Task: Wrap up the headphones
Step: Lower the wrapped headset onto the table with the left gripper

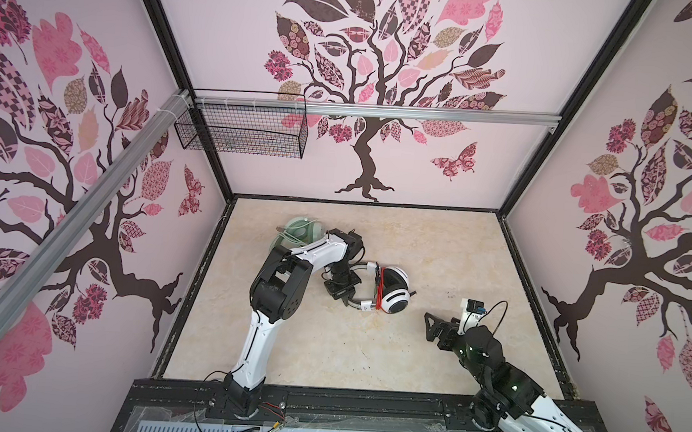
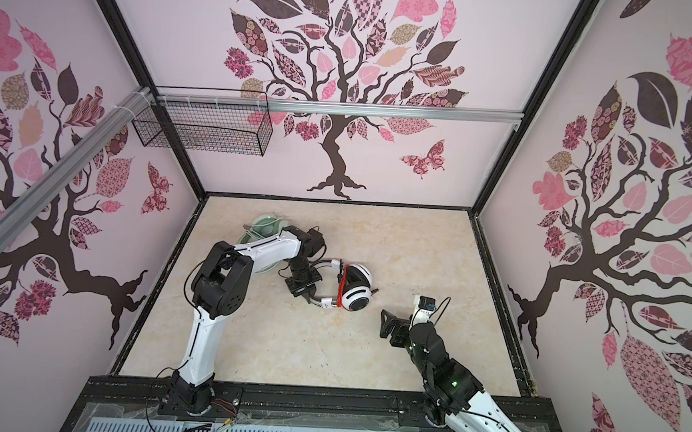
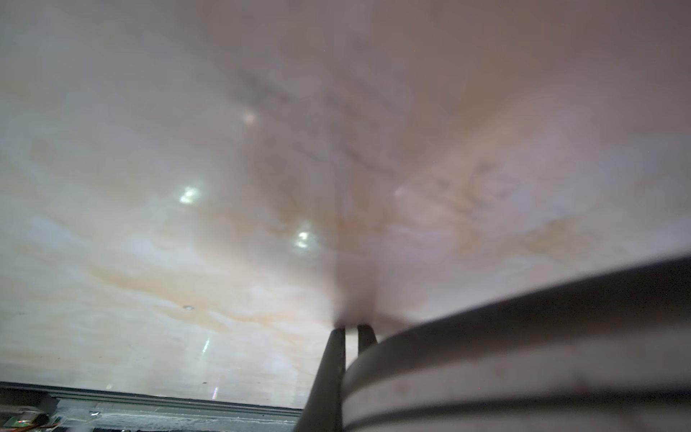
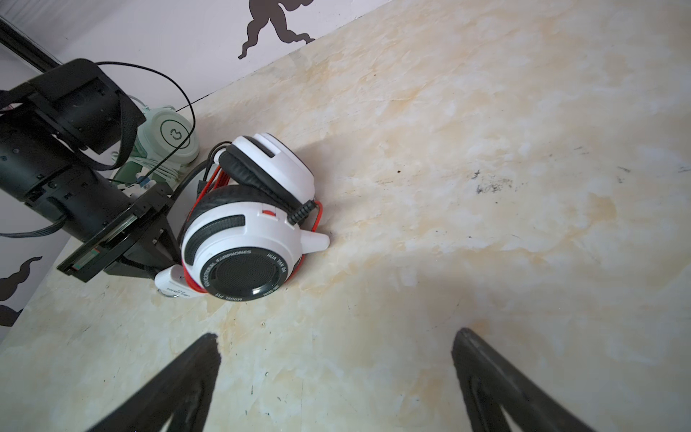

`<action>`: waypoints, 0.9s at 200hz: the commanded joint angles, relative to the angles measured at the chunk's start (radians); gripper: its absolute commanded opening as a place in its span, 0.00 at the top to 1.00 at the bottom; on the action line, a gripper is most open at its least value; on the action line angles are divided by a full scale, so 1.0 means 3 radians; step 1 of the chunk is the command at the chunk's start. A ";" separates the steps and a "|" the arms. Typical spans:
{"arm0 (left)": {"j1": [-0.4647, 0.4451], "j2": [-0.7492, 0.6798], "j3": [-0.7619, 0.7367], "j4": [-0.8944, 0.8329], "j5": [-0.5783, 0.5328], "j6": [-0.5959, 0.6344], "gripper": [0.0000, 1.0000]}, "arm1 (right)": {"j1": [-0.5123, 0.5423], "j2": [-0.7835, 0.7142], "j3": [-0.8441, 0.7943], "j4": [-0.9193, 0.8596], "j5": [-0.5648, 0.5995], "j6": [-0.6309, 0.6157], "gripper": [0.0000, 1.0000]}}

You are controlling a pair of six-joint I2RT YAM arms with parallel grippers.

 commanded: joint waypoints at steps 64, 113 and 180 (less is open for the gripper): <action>0.0093 0.0497 0.0430 0.0325 -0.0171 0.0059 1.00 | -0.0011 -0.0034 0.0000 0.0015 -0.0037 -0.0031 0.00; 0.0093 0.0461 0.0287 0.0466 -0.0092 0.0059 0.97 | -0.0011 -0.0063 0.0000 -0.0001 -0.0048 -0.0028 0.00; 0.0092 0.0339 0.0196 0.0483 -0.0001 0.0113 0.93 | -0.0010 -0.0096 0.0023 -0.0042 -0.0042 -0.0007 0.00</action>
